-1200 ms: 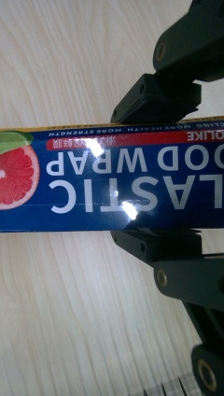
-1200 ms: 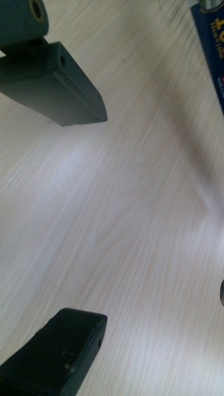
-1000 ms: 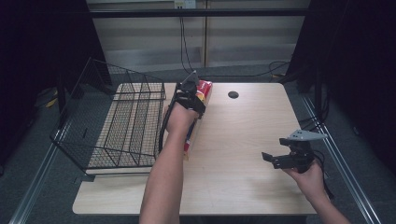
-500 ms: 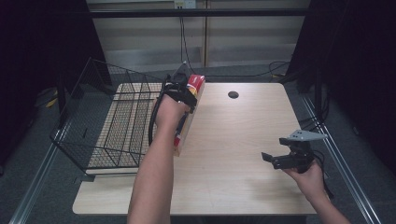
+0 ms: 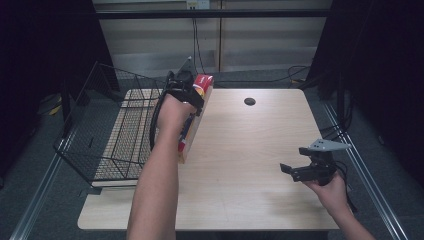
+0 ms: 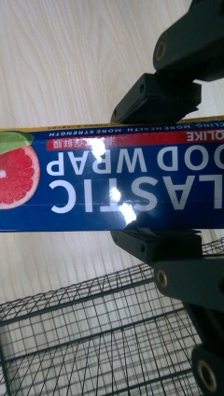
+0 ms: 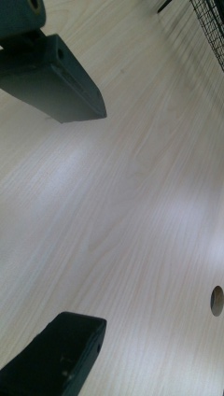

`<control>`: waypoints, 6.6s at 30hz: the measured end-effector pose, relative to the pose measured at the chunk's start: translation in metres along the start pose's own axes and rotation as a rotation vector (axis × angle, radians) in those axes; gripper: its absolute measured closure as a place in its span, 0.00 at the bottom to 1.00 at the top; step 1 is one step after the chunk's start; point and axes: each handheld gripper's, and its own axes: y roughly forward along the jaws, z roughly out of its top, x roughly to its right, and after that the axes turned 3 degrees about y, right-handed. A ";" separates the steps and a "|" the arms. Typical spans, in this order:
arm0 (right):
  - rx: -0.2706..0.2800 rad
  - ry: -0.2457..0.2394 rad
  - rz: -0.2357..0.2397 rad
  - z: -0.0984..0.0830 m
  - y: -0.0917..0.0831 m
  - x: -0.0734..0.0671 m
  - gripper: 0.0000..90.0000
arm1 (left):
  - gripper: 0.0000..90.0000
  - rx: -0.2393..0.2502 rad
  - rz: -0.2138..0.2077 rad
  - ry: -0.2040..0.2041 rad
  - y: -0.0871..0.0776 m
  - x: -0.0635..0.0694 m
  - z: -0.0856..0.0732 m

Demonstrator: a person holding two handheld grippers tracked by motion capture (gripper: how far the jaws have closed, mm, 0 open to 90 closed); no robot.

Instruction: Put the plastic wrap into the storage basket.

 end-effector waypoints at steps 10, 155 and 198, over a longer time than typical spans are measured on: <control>0.004 -0.012 0.006 0.000 0.000 -0.001 0.00 | 0.51 -0.002 0.008 -0.018 -0.016 -0.005 0.000; 0.020 -0.032 0.044 0.001 0.000 -0.005 0.00 | 0.50 -0.004 0.137 -0.316 -0.096 -0.169 -0.076; 0.021 -0.034 0.044 0.002 0.000 -0.006 0.00 | 0.49 -0.037 0.166 -0.350 -0.071 -0.181 -0.084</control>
